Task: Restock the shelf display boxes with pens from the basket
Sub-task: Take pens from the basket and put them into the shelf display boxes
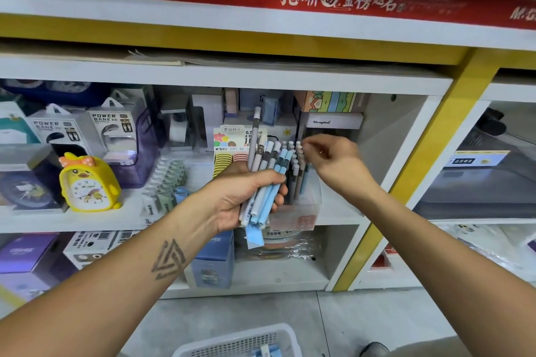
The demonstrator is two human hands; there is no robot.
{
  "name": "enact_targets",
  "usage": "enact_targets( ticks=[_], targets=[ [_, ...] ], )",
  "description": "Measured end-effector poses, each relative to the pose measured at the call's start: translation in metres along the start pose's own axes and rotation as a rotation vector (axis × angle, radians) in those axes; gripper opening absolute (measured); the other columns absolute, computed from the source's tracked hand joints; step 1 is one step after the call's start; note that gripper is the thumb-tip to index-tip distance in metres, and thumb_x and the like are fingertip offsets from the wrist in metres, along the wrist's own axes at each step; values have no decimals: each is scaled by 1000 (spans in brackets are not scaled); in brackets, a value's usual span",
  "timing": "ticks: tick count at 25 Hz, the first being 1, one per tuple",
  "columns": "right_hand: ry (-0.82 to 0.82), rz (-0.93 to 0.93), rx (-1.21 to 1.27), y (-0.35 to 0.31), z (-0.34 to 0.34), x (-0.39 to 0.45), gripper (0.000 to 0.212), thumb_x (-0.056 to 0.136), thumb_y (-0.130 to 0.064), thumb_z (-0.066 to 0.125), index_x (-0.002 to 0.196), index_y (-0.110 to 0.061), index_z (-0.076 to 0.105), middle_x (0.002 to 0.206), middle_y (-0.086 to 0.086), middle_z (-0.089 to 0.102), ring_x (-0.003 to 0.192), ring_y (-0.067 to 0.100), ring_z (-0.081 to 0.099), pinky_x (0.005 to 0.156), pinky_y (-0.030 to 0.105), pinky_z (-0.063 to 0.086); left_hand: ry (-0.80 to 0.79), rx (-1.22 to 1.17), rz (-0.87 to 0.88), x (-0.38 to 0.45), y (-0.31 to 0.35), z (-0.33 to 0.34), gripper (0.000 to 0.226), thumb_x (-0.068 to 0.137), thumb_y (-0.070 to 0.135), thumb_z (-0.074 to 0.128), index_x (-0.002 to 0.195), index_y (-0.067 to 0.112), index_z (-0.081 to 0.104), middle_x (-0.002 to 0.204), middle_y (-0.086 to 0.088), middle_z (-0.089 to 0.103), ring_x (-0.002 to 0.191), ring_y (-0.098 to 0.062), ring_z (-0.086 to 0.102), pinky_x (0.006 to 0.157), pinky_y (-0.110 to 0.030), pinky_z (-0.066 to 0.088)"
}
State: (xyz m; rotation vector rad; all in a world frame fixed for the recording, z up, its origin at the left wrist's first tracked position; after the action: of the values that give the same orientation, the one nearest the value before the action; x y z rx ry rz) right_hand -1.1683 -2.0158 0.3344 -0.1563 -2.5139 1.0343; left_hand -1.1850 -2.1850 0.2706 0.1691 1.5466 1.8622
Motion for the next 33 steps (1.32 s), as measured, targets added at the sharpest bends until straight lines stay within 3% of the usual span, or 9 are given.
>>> enact_targets(
  ticks=[4, 8, 12, 18, 23, 26, 29, 31, 33],
  targets=[
    [-227, 238, 558, -5, 25, -12, 22, 90, -19, 74, 104, -2, 68, 66, 5, 70, 50, 15, 54, 45, 23, 38, -38, 22, 15, -1, 1, 9, 10, 85, 8, 73, 78, 3, 78, 79, -20, 71, 61, -25, 69, 51, -27, 55],
    [-53, 291, 700, 3, 5, -8, 14, 89, 0, 71, 101, 3, 66, 67, 10, 68, 50, 14, 58, 51, 23, 48, -46, -66, -8, -2, 1, 10, 18, 86, 9, 72, 92, -8, 72, 82, -27, 71, 64, -29, 72, 50, -27, 57],
    [208, 183, 550, 12, -33, 0, 14, 92, 1, 67, 94, -10, 59, 63, 14, 65, 51, 21, 61, 51, 30, 54, 113, 26, -29, 2, -4, -8, 15, 86, 6, 70, 93, -8, 67, 75, -24, 71, 58, -28, 70, 45, -26, 54],
    [9, -173, -179, -4, -12, -10, 16, 97, -19, 63, 99, -22, 48, 80, 6, 64, 77, 28, 66, 70, 51, 57, 137, 61, -21, 3, -4, -13, 10, 84, 7, 73, 84, -2, 68, 67, -17, 69, 52, -24, 66, 45, -25, 53],
    [-60, -175, -263, 6, 4, -13, 20, 97, -20, 61, 94, -27, 43, 82, 8, 66, 79, 31, 65, 69, 51, 56, 125, 39, -10, 3, -3, -10, 9, 85, 6, 73, 85, -2, 68, 67, -17, 68, 52, -24, 65, 46, -25, 53],
    [-84, -156, -253, 10, 6, -12, 6, 97, -22, 63, 92, -19, 61, 83, 6, 68, 79, 27, 65, 72, 47, 55, 98, 36, -6, 1, -1, -8, 12, 84, 7, 74, 88, -3, 70, 69, -17, 68, 53, -24, 64, 46, -25, 53],
    [-34, -205, -417, 0, 0, -9, 24, 98, -30, 62, 96, -12, 77, 100, 2, 68, 90, 22, 62, 77, 39, 52, 51, 31, -5, 0, -1, -2, 20, 84, 9, 75, 97, -6, 69, 71, -17, 67, 55, -24, 64, 49, -27, 54],
    [13, -142, -266, -9, -6, -8, 24, 98, -35, 62, 101, -16, 77, 98, -1, 69, 84, 13, 61, 72, 32, 49, 11, 37, 1, 1, -1, 3, 20, 84, 11, 76, 96, -4, 70, 73, -17, 67, 56, -24, 64, 52, -28, 55],
    [-55, 33, 154, -7, -1, -8, 23, 94, -35, 67, 109, -18, 73, 84, 1, 74, 63, 6, 61, 58, 20, 46, -31, 41, 7, 1, -1, 9, 16, 84, 13, 76, 91, 0, 71, 73, -17, 67, 56, -24, 64, 54, -28, 55]
  ],
)
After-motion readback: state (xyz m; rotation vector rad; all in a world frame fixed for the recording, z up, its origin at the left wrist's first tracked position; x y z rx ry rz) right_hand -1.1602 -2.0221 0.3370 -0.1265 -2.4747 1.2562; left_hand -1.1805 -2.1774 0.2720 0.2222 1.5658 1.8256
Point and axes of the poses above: each hand's wrist, its own x-axis towards the middle knuckle, its own z-axis out of the palm, y = z × x, the point moved 9 cm from there along x, towards the middle knuckle
